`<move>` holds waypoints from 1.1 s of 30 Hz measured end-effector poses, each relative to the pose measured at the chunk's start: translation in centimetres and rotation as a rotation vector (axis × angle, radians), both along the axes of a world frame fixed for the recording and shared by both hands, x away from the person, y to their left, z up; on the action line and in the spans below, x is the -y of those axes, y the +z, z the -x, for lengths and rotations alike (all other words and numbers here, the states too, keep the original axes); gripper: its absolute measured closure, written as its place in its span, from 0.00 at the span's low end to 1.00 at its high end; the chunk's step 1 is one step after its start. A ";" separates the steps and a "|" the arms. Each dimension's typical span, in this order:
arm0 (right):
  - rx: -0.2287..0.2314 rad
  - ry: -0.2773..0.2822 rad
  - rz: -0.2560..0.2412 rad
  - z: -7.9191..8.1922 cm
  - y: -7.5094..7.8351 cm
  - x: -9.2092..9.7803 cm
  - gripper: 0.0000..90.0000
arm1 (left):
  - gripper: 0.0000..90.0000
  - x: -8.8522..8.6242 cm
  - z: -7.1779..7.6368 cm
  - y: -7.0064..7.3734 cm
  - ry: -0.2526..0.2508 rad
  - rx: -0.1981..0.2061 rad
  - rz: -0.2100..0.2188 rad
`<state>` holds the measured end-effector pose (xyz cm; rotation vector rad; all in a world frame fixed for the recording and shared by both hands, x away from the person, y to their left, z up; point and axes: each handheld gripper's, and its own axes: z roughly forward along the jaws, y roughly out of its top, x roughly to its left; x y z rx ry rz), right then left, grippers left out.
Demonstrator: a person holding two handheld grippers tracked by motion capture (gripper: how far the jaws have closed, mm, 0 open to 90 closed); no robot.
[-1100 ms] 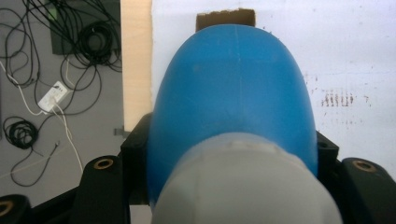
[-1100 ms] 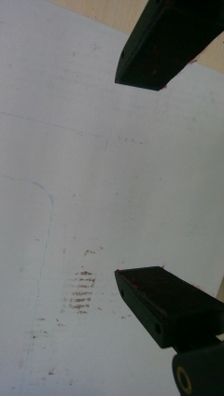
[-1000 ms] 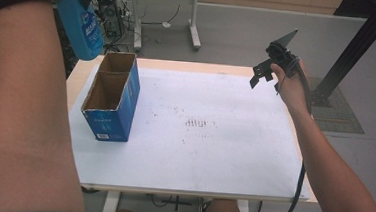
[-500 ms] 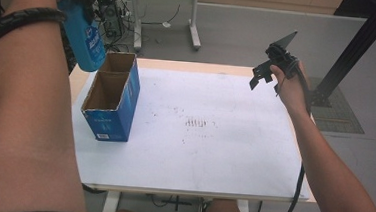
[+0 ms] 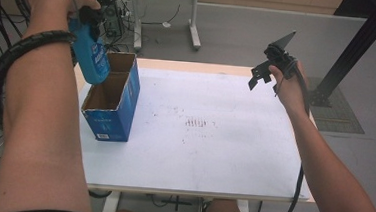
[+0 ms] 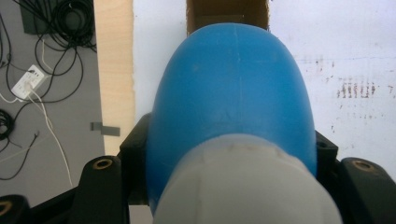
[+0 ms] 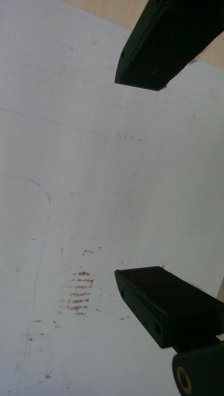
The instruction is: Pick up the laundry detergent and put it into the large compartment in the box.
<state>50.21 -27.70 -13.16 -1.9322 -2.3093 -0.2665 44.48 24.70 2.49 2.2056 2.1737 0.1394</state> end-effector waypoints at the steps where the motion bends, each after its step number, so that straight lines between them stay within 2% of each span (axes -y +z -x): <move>1: -0.001 0.001 0.000 0.0 0.0 0.0 0.07 | 0.42 0.0 0.0 -0.4 0.002 -0.001 0.003; 6: 0.001 0.003 0.002 0.0 -0.1 -0.1 0.07 | 0.42 0.1 -0.2 -1.9 -0.002 -0.014 0.001; 13: 0.001 0.005 0.005 0.0 -0.2 -0.4 0.07 | 0.42 -0.2 -0.4 -3.9 0.001 -0.033 0.028; 20: -0.001 0.005 0.006 0.0 -0.2 -0.4 0.07 | 0.42 0.2 -0.5 -5.9 -0.011 -0.046 0.015; 33: 0.000 0.008 0.007 0.0 -0.5 -0.5 0.07 | 0.42 0.3 -0.5 -10.5 -0.005 -0.057 0.022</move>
